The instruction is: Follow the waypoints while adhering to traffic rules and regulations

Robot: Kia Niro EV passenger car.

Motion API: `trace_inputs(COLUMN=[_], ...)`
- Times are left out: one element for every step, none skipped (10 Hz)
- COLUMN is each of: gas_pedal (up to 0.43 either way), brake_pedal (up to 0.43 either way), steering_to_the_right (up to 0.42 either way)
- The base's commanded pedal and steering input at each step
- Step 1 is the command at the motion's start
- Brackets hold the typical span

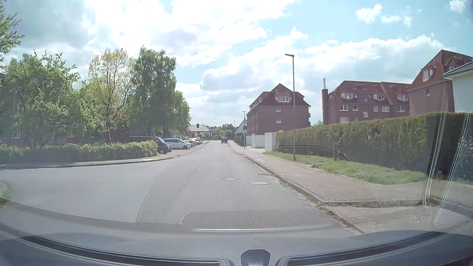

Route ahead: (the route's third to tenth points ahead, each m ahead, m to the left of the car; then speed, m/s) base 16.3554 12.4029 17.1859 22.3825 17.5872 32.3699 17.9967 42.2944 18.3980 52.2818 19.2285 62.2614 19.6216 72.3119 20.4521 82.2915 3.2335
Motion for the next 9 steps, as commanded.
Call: trace_inputs(gas_pedal=[0.000, 0.000, 0.000, 0.000, 0.000, 0.000, 0.000, 0.000, 0.000], brake_pedal=[0.091, 0.104, 0.134, 0.146, 0.152, 0.165, 0.183, 0.183, 0.183], steering_to_the_right=[-0.007, -0.006, -0.007, -0.006, -0.008, -0.011, -0.015, -0.019, -0.021])
